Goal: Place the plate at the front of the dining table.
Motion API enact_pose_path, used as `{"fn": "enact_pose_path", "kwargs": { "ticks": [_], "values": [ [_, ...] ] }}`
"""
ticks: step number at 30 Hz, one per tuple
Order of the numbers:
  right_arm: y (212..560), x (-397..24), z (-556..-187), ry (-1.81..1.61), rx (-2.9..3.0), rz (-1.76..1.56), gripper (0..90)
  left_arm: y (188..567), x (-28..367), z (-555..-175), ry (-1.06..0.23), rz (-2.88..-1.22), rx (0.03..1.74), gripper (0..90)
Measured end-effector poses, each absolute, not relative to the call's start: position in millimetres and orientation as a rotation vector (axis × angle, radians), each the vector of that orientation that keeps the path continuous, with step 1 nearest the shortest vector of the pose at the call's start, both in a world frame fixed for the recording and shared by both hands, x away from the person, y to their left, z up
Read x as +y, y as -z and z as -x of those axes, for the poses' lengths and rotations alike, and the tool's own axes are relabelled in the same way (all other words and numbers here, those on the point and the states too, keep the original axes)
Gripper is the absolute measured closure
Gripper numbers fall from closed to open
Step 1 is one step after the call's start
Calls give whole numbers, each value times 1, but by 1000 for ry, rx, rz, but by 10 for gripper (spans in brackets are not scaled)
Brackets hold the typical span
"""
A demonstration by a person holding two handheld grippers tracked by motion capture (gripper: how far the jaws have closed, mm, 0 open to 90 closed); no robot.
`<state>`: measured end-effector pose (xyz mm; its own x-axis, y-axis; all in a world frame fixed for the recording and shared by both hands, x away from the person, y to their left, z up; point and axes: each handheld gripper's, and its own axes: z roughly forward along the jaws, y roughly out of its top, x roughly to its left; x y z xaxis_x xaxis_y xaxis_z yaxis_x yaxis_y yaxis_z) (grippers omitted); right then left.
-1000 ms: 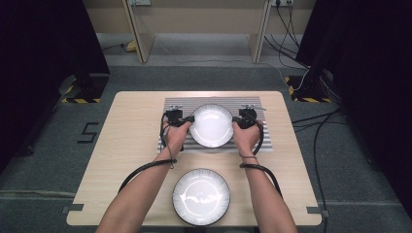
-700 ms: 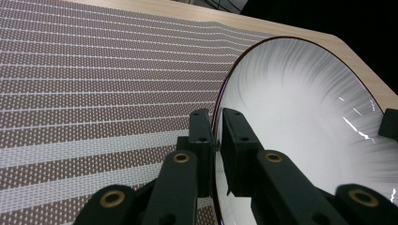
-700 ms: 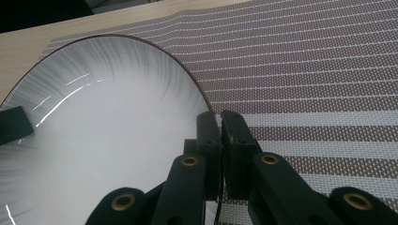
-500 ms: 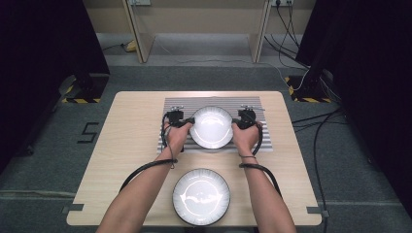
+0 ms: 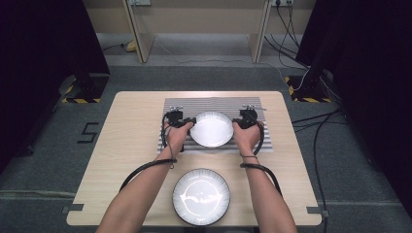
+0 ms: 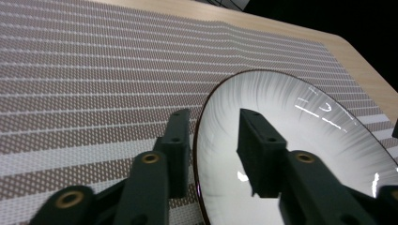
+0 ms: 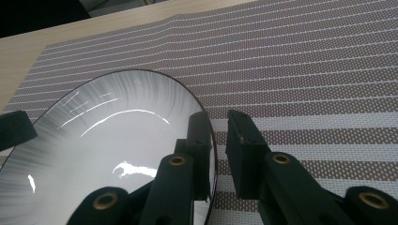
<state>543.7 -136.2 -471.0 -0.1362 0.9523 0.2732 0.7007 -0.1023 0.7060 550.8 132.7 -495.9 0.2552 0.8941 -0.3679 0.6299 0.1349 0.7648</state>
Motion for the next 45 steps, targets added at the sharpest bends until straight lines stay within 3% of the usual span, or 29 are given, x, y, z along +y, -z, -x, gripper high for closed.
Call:
{"fn": "enact_pose_path", "kwargs": {
  "ticks": [1, 8, 9, 22, 45],
  "values": [
    [469, -138, -542, -1092, 1846, -1813, 771, 493, 133, -550, -356, -1573, 1452, 574],
    [464, -143, -531, -1119, 1843, -1785, 685, 472, 140, -541, -362, -1564, 1393, 494],
    [461, -146, -526, -1134, 1838, -1788, 662, 470, 142, -540, -348, -1554, 1383, 441],
    [457, -164, -490, -1171, 1866, -1788, 568, 453, 174, -500, -298, -1605, 1251, 334],
    [444, -193, -412, -1205, 1904, -1728, 541, 448, 204, -416, -344, -1648, 1115, 332]
  ]
}}
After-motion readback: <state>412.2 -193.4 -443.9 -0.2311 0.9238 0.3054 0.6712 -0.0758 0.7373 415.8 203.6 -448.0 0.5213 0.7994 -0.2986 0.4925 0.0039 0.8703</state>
